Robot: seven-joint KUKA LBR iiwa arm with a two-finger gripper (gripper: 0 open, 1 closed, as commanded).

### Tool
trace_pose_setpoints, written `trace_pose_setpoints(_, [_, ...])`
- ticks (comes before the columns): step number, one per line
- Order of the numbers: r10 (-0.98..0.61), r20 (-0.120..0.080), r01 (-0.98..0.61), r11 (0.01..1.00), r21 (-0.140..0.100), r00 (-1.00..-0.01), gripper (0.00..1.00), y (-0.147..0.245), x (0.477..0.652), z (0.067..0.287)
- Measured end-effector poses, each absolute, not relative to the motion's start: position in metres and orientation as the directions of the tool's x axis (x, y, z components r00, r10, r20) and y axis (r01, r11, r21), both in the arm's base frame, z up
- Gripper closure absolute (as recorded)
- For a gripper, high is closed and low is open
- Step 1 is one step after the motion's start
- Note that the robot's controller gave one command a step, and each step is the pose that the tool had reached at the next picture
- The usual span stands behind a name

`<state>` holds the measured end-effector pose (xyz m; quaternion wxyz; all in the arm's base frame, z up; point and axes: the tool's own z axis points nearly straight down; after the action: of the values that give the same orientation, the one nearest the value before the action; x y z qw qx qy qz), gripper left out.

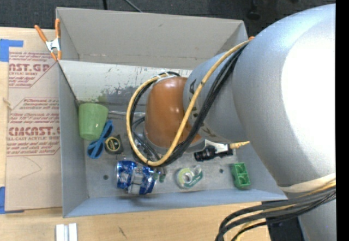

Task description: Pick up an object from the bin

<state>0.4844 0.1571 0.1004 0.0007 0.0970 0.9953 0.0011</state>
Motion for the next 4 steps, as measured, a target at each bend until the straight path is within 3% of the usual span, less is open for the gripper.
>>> trace_pose_setpoints(1, [0.199,0.001,0.199,0.980,0.000,-0.980,0.00,0.148,0.482,0.099])
trace_pose_setpoints(2, [0.164,0.000,0.164,0.986,-0.001,-0.986,0.00,0.157,0.483,0.068])
trace_pose_setpoints(3, [0.165,-0.001,0.165,0.986,0.000,-0.986,0.00,0.157,0.483,0.068])
trace_pose_setpoints(4, [0.164,0.004,0.164,0.987,-0.001,-0.987,1.00,0.157,0.482,0.068])
